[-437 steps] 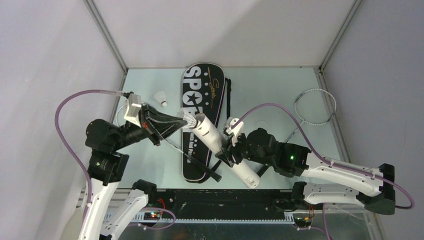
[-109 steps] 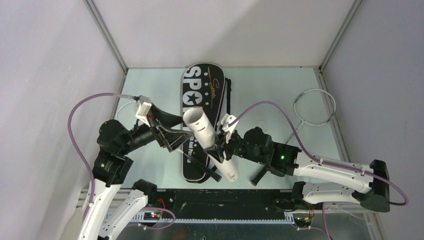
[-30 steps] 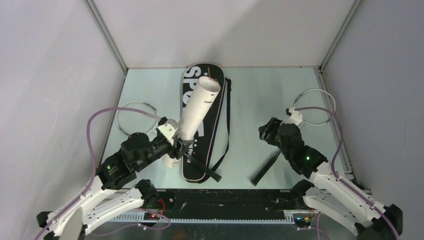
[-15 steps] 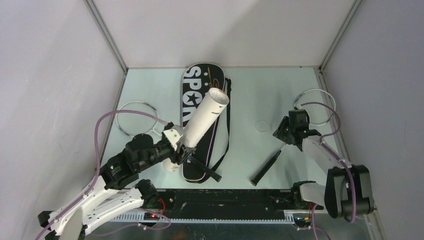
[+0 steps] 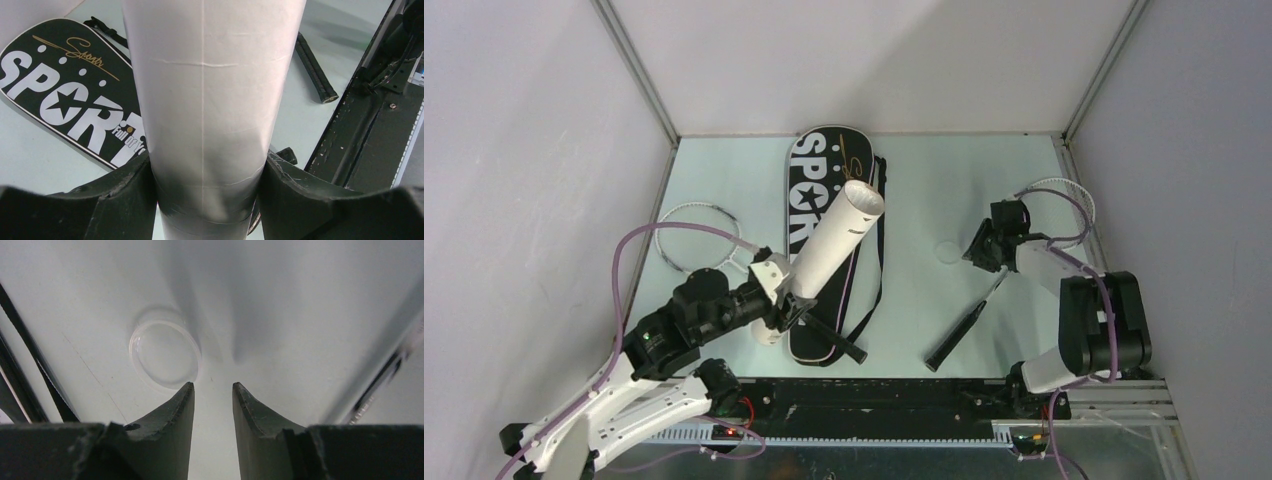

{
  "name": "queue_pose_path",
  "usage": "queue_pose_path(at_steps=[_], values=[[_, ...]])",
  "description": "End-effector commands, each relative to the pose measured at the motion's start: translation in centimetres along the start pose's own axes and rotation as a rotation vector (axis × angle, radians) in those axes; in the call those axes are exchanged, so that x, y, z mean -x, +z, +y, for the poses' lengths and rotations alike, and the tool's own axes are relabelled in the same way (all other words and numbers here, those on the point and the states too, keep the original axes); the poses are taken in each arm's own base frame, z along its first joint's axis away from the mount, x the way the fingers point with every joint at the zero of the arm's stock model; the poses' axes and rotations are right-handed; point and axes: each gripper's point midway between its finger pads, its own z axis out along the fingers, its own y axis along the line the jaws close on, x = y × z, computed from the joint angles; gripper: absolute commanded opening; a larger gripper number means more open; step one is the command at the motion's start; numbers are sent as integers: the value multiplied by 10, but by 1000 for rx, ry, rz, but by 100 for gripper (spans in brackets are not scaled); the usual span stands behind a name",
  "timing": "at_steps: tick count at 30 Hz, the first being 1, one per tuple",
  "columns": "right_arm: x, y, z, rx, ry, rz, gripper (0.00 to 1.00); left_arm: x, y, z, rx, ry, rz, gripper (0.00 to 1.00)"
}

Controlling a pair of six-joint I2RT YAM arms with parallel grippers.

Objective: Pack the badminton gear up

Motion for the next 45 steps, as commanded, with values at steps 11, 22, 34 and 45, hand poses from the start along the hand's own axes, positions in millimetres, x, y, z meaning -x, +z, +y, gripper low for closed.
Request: queue_pose_path(at_steps=[11,22,34,45], values=[[13,33,16,-55,-81,17,21,18,-2,2,5,16,-77,39],[9,35,9,-166,-159,31,14,14,-2,6,27,21,-68,39],[38,-15,38,-48,-223,-95,0,7,2,2,-4,80,-69,37],[47,-139,105,372,-321,-245,0,0,4,-6,-58,190,-120,36]])
